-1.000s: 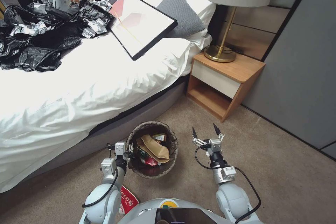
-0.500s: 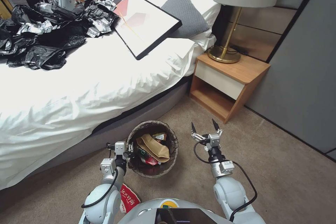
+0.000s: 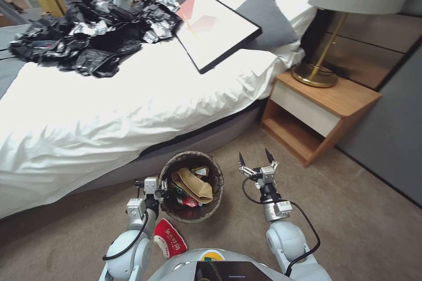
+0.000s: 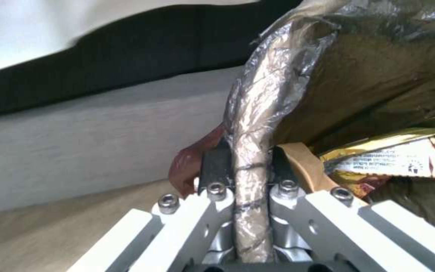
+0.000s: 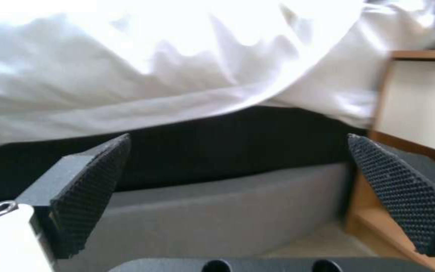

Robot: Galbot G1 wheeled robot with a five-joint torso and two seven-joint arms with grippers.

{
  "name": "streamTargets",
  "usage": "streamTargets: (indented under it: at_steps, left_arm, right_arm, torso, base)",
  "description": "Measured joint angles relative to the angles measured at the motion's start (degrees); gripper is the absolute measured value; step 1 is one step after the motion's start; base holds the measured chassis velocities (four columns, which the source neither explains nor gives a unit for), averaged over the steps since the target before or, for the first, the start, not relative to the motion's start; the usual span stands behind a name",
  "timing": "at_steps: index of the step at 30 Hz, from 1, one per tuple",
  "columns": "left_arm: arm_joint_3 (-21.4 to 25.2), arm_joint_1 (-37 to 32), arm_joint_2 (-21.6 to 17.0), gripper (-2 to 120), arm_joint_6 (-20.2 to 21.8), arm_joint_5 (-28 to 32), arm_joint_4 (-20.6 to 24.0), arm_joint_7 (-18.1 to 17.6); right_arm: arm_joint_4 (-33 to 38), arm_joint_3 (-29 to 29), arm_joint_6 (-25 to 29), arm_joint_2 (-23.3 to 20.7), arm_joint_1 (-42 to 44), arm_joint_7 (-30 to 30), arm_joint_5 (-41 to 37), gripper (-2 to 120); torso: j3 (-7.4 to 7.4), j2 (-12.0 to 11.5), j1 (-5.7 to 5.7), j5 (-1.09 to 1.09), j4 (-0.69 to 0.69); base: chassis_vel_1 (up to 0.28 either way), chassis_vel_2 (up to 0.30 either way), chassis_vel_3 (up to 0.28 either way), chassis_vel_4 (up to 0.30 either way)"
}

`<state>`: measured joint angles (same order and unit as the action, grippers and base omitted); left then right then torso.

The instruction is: Pick up the trash bin, then pick up the garbage from the floor and place it into the trash bin.

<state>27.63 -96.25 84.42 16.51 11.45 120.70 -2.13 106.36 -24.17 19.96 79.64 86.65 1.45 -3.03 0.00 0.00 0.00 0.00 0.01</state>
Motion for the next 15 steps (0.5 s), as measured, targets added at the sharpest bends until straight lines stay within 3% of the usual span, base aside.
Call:
streamTargets:
  at_steps: [15]
  left_arm:
    - [-0.2,-0.5,-0.1,2,0.0,-0.2,0.2,0.0]
  right_arm:
    - [-0.1,0.0,-0.2,-0.1,-0.4,-0.3,-0.1,100]
  torso:
    - [0.0,0.0,0.0,0.0,0.0]
  base:
    - [0.131,0.127,0.121,0.13]
